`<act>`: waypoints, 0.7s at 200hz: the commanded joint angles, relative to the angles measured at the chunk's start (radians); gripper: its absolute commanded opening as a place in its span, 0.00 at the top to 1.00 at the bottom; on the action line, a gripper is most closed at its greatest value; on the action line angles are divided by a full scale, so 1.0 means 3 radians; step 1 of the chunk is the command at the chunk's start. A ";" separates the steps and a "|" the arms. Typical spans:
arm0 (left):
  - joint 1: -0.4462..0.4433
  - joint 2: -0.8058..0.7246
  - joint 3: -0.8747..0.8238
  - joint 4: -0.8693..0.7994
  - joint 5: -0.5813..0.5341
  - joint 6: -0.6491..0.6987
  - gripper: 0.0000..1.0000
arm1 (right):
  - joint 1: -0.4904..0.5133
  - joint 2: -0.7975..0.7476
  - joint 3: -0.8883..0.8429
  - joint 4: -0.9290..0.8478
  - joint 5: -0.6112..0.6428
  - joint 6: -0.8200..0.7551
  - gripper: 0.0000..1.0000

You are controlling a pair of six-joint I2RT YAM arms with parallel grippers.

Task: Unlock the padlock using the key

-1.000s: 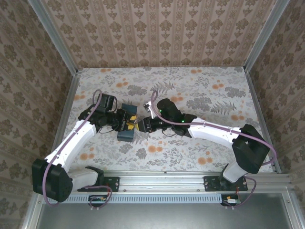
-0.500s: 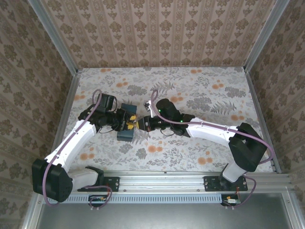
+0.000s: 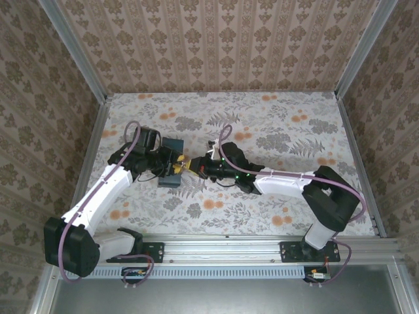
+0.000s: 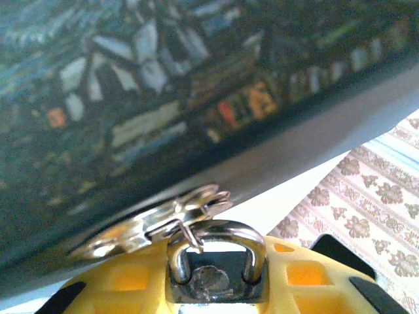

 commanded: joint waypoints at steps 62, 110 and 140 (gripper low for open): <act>-0.0260 -0.0036 0.0292 0.0215 0.0357 0.0326 1.00 | 0.0050 0.0041 -0.0164 0.1004 0.0602 0.1384 1.00; -0.0331 -0.0005 0.0397 0.0072 0.0384 0.0757 1.00 | 0.0158 0.0236 -0.0240 0.1502 0.1106 0.2534 1.00; -0.0324 -0.0068 0.0328 0.0046 0.0331 0.0768 1.00 | 0.0296 0.0103 -0.0321 0.1326 0.1539 0.2871 1.00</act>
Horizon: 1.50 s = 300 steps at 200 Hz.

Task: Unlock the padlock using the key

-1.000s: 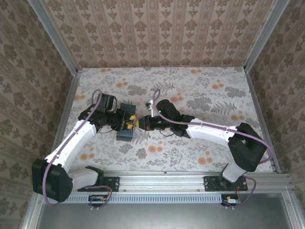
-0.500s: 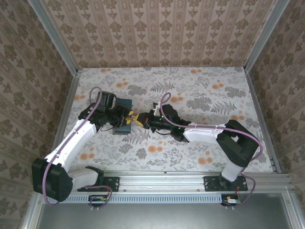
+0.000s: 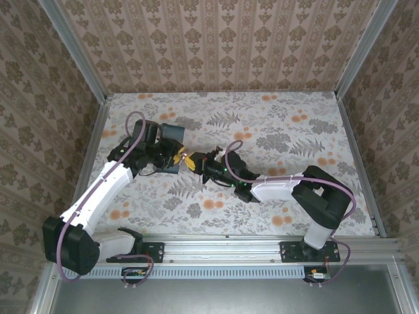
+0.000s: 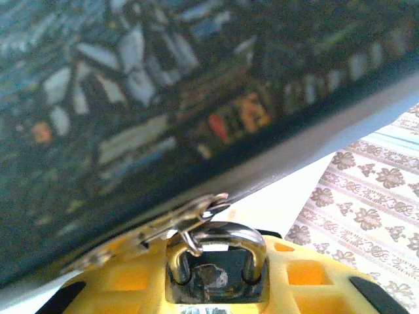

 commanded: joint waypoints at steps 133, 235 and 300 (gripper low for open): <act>0.0255 -0.0252 -0.0021 -0.0356 0.1011 0.0347 1.00 | -0.0603 -0.1027 -0.0198 -0.1787 -0.0962 -0.3143 0.75; 0.0319 -0.0201 0.0006 -0.0395 0.1217 0.0312 1.00 | 0.0454 -0.1289 -0.0087 -0.1835 0.0632 -0.8953 0.65; 0.0327 -0.0158 0.0078 -0.0472 0.1258 0.0338 1.00 | 0.0571 -0.0918 -0.0253 -0.0723 0.0976 -1.0185 0.63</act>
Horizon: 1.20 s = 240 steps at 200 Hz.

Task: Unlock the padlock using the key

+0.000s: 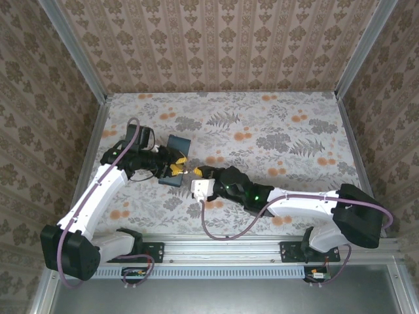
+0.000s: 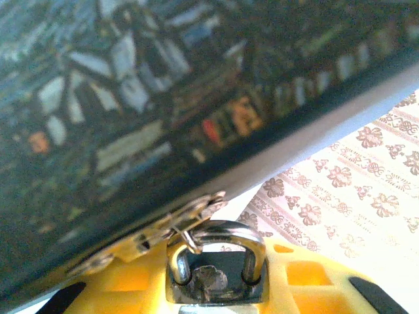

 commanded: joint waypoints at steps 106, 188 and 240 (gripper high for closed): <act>0.0060 -0.0026 0.0099 0.0140 0.0232 -0.0006 1.00 | 0.0018 0.0165 0.0128 0.0440 -0.0101 -0.0886 0.67; 0.0065 -0.0058 0.0035 0.0213 0.0271 -0.0058 1.00 | -0.0078 0.0236 0.0319 0.0171 -0.0265 -0.0982 0.73; 0.0119 -0.0060 0.0010 0.0217 0.0291 -0.0058 1.00 | -0.0130 0.0131 0.0311 -0.0088 -0.0356 -0.1021 0.69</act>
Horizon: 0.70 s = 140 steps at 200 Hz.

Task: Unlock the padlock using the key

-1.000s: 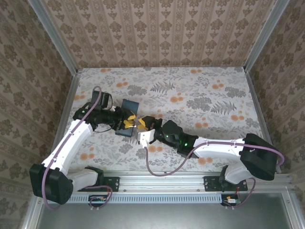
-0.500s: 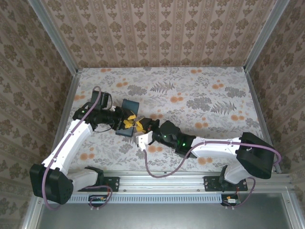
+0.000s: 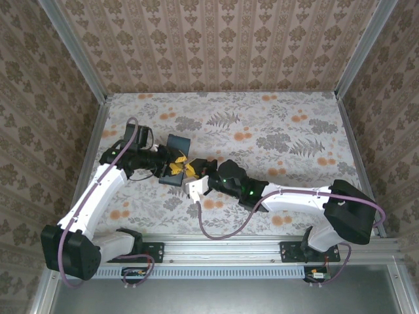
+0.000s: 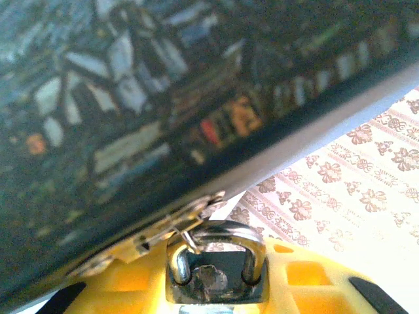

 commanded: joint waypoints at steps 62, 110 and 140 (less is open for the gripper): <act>0.0051 -0.0031 0.0034 0.0138 0.0181 -0.0014 1.00 | -0.0018 -0.0128 0.0225 -0.0324 -0.0149 -0.0025 0.68; 0.0076 0.0007 0.0091 0.0074 0.0163 0.0033 1.00 | -0.0018 -0.0607 0.0542 -0.1422 -0.0227 0.0740 0.65; 0.0082 0.0032 0.0086 0.0067 0.0173 0.0043 1.00 | -0.0006 -0.0741 0.0464 -0.1528 -0.0218 0.0760 0.66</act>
